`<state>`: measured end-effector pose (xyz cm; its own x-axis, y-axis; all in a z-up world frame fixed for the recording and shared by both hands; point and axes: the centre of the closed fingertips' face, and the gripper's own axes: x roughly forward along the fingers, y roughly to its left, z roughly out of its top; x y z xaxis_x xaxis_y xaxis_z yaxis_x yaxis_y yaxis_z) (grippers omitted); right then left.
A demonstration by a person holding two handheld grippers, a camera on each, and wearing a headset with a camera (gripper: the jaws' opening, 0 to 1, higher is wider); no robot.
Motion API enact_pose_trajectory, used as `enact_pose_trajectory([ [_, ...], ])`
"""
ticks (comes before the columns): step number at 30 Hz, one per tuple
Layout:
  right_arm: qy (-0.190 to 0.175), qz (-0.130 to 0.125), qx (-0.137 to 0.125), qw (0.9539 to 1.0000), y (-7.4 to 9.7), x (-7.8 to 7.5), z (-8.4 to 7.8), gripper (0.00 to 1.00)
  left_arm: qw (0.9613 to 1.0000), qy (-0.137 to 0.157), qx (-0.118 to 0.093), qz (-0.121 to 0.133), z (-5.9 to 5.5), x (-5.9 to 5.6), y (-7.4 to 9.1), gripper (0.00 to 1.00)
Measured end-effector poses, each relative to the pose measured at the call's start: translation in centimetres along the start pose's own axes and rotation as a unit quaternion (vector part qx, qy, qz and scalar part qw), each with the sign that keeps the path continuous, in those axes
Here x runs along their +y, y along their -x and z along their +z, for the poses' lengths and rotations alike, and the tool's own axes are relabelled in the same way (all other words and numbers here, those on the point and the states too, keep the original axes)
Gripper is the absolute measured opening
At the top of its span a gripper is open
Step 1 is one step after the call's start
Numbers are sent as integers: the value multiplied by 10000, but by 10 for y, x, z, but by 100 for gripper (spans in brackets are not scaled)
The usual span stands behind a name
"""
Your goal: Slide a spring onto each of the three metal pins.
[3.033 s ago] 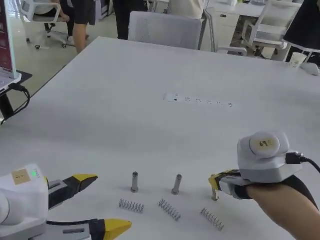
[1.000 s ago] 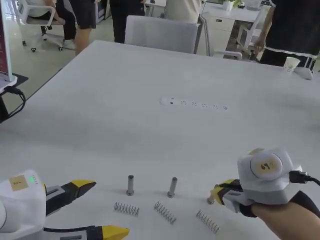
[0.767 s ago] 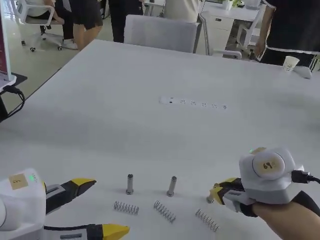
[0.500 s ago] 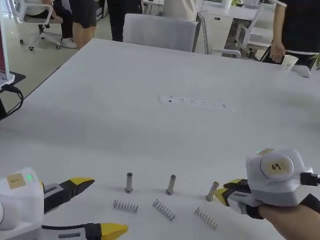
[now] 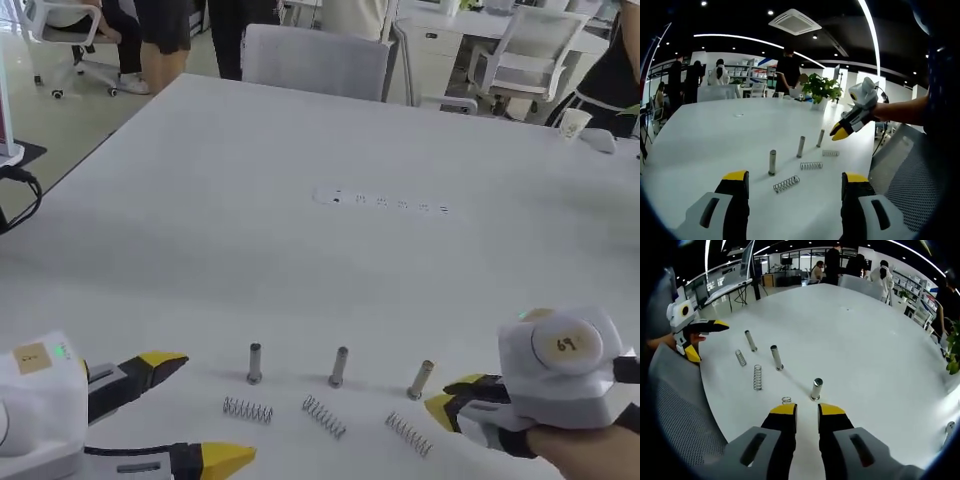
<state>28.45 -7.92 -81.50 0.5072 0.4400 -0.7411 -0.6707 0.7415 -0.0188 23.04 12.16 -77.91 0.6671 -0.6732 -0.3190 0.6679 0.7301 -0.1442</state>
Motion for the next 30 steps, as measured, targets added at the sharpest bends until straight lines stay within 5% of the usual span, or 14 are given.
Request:
enact_pose_trajectory([
  [11, 357, 396, 355, 9979, -15, 28, -4, 15, 10000, 23, -27, 16, -2, 3, 1, 72],
  [30, 662, 514, 956, 9919, -40, 32, -17, 15, 10000, 47, -46, 57, -2, 7, 2, 72],
])
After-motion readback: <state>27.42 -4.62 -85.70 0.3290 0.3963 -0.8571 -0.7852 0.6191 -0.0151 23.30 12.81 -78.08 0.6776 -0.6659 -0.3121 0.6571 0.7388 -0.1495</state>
